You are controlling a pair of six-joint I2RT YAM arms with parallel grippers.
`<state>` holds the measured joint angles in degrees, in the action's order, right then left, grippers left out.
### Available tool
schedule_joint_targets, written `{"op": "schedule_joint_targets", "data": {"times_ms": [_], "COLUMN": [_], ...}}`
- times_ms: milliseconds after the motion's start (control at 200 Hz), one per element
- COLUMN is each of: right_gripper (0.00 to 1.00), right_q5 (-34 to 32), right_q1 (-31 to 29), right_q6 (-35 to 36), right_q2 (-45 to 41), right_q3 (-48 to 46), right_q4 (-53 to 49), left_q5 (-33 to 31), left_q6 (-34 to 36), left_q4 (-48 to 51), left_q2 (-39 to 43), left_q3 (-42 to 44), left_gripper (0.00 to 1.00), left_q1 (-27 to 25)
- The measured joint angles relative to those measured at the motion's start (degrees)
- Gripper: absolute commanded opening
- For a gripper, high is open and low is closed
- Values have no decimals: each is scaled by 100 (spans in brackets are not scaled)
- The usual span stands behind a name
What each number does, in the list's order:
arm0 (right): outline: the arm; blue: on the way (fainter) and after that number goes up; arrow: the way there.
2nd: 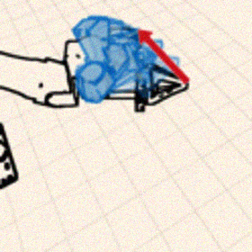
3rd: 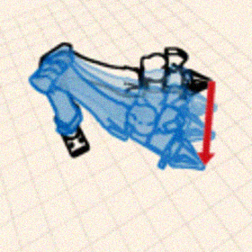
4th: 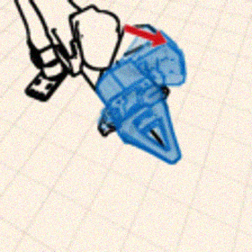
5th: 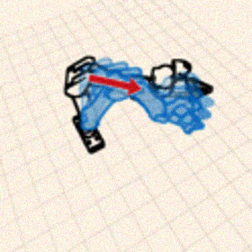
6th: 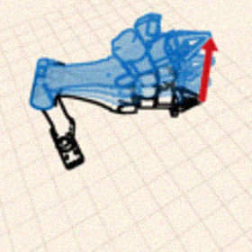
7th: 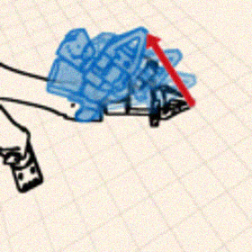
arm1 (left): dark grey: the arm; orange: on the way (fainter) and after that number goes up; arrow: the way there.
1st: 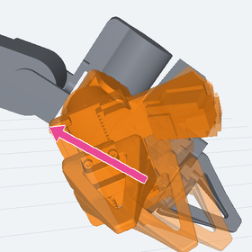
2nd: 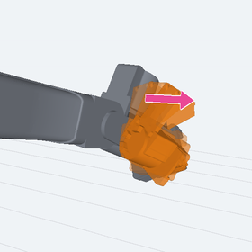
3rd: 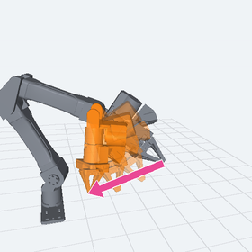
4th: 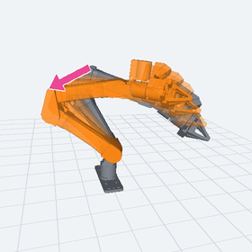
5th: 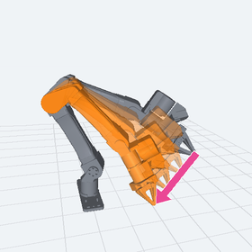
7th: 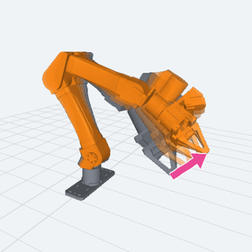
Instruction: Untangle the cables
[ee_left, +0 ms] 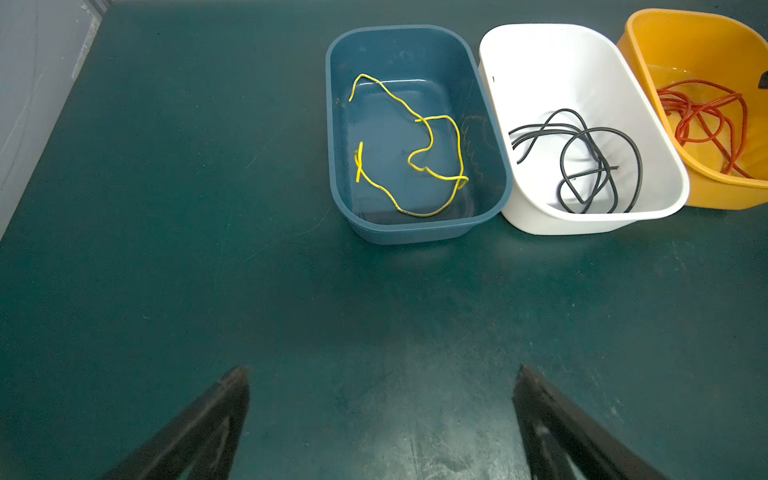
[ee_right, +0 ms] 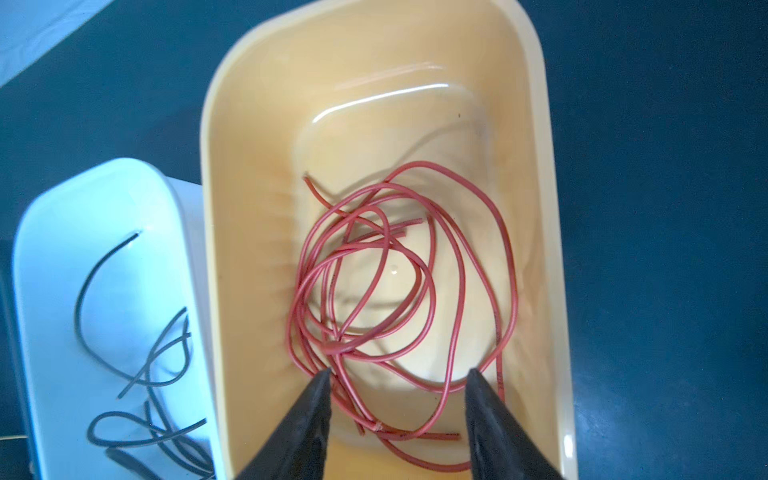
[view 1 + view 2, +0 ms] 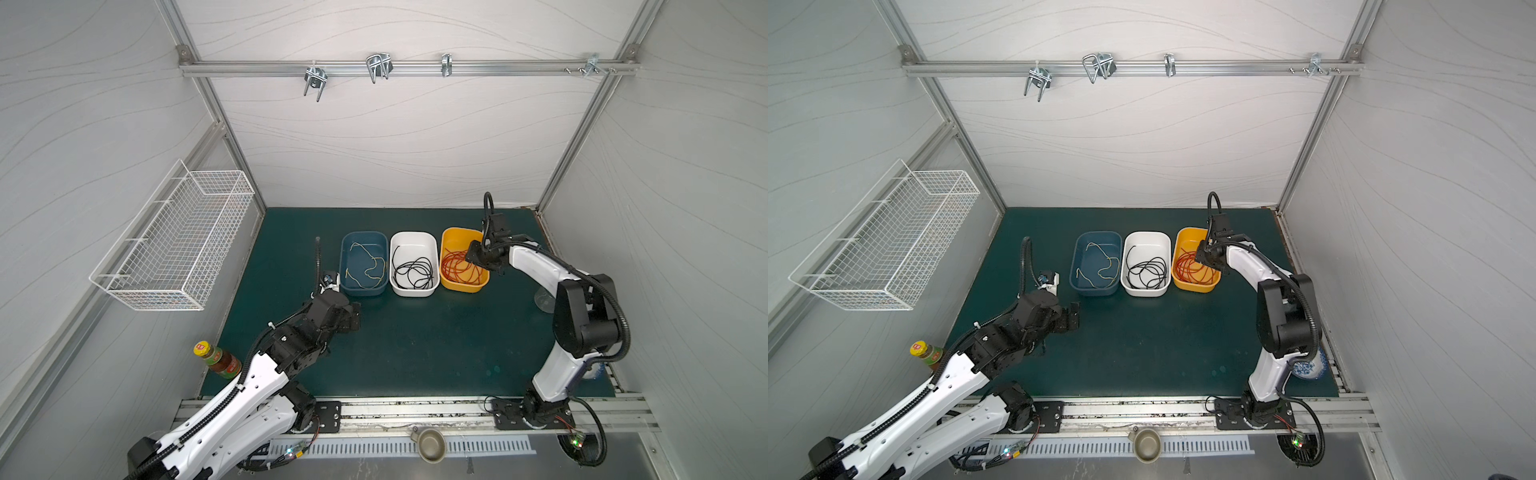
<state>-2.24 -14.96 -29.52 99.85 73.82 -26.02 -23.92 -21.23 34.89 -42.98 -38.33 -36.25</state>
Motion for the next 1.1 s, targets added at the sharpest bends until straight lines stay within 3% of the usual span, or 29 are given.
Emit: {"op": "schedule_joint_targets", "data": {"times_ms": [210,330,845,1100], "right_gripper": [77,99,99,99], "right_q5": [-85,-267,-859,-1073], "right_q1": [-83,-229,-981,-1290], "right_q6": [28,114,470,643], "right_q2": [-509,-802,-2463,-3681], "right_q3": [46,151,133,-870], "right_q4": [-66,-114,-151,92], "left_q5": [17,17,17,20], "left_q6": [0,0,0,-15], "left_q4": [0,0,0,0], "left_q2": [2,2,2,0], "left_q3": [0,0,0,0], "left_gripper": [100,100,100,100], "left_q1": [0,0,0,0]}}
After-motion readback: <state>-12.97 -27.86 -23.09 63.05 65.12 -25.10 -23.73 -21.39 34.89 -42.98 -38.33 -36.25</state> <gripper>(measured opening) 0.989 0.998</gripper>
